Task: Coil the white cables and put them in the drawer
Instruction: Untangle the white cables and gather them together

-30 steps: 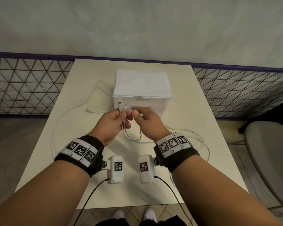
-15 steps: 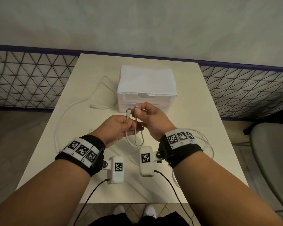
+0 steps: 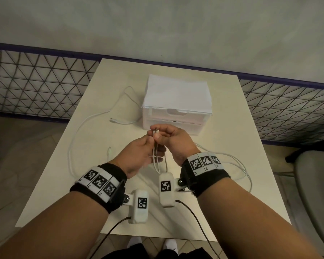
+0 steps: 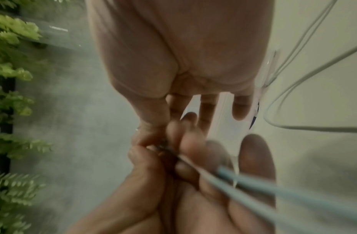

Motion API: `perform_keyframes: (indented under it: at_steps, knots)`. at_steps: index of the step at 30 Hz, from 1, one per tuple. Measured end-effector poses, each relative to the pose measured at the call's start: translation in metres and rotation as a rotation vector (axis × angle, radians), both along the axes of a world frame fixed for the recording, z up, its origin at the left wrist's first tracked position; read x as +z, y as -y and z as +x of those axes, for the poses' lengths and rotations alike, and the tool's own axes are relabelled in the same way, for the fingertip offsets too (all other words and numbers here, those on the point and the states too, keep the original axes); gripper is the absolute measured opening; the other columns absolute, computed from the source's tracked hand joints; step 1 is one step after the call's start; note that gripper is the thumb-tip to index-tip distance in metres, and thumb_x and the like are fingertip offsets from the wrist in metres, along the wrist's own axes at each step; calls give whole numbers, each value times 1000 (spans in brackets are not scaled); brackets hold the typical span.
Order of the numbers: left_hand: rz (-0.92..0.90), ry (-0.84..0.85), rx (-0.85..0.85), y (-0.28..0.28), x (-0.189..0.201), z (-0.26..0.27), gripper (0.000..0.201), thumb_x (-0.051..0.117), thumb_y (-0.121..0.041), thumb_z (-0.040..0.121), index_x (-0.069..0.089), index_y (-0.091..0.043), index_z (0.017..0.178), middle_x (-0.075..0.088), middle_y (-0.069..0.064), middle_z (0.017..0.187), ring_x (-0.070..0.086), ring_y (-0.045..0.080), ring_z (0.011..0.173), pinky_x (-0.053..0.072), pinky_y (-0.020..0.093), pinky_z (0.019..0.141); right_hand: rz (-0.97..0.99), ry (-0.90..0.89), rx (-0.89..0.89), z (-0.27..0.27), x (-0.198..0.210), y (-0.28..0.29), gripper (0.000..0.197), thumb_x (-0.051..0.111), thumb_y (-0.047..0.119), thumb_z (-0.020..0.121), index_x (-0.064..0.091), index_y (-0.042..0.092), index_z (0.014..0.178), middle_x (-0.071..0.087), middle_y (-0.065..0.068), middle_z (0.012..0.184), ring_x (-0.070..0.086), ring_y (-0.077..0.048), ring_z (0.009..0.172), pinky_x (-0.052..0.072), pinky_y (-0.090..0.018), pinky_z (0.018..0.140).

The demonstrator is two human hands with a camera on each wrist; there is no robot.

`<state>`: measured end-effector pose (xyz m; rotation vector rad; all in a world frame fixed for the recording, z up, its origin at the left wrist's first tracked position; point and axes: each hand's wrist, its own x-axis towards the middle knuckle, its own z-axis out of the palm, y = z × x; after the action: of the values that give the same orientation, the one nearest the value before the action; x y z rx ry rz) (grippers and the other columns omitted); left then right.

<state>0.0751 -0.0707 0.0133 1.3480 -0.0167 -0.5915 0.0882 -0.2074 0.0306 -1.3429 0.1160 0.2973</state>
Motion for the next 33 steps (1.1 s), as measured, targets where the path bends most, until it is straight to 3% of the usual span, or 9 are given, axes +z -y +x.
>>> perform_keyframes:
  at_steps: [2, 5, 8, 14, 19, 21, 24, 30, 33]
  knots:
    - [-35, -72, 96, -7, -7, -5, 33, 30, -28, 101, 57, -10, 95, 48, 3, 73, 46, 13, 65, 54, 34, 75, -71, -17, 95, 5, -4, -6, 17, 63, 1, 85, 70, 14, 94, 71, -6, 93, 66, -10, 81, 53, -19, 76]
    - [-54, -165, 202, -23, -19, -14, 32, 29, -25, 102, 52, -10, 84, 39, 1, 64, 36, 12, 58, 52, 35, 76, -282, -53, 205, 20, -11, -21, 24, 58, 27, 91, 68, 19, 111, 69, 5, 106, 62, -6, 95, 47, -19, 81]
    - [-62, -216, 266, -45, -32, -22, 34, 29, -28, 101, 50, -11, 81, 42, 2, 68, 41, 13, 62, 50, 37, 84, -557, -50, 259, 48, -28, -42, 33, 53, 37, 91, 65, 19, 117, 68, 0, 117, 63, -18, 106, 48, -36, 97]
    - [-39, -203, 369, -79, -41, -30, 34, 28, -28, 100, 45, -8, 79, 45, 7, 69, 45, 17, 65, 45, 41, 100, -1047, 50, 540, 96, -55, -90, 48, 41, 21, 97, 33, 13, 144, 38, -11, 150, 39, -27, 136, 31, -34, 112]
    - [-1, -182, 416, -90, -37, -20, 33, 28, -28, 100, 45, -8, 80, 43, 7, 70, 46, 15, 64, 48, 39, 97, -1243, 112, 723, 125, -75, -111, 61, 40, 5, 94, 11, 4, 148, 9, -10, 159, 16, -25, 146, 23, -36, 117]
    - [27, -173, 424, -91, -37, -16, 34, 29, -29, 100, 46, -7, 80, 44, 6, 70, 47, 14, 63, 49, 38, 96, -1238, 152, 707, 131, -82, -113, 63, 45, 6, 91, 17, 8, 147, 23, -14, 155, 30, -30, 141, 33, -38, 112]
    - [60, -168, 434, -90, -38, -12, 34, 29, -29, 100, 48, -8, 81, 46, 5, 70, 49, 15, 63, 49, 39, 96, -1404, 231, 700, 132, -86, -114, 44, 44, 7, 90, 41, 10, 134, 47, -12, 134, 53, -31, 117, 48, -36, 90]
    - [84, -169, 466, -76, -33, -8, 33, 29, -25, 102, 49, -8, 81, 46, 5, 72, 47, 16, 62, 50, 38, 93, -1361, 298, 616, 108, -80, -98, 28, 45, 18, 95, 64, 8, 113, 68, -11, 111, 63, -30, 102, 52, -39, 90]
    - [152, -134, 556, -70, -29, -4, 32, 33, -23, 101, 55, -10, 83, 45, 4, 73, 47, 14, 64, 51, 38, 88, -1226, 349, 496, 95, -56, -88, 28, 46, 30, 96, 66, 14, 105, 69, -8, 97, 62, -25, 87, 49, -34, 76]
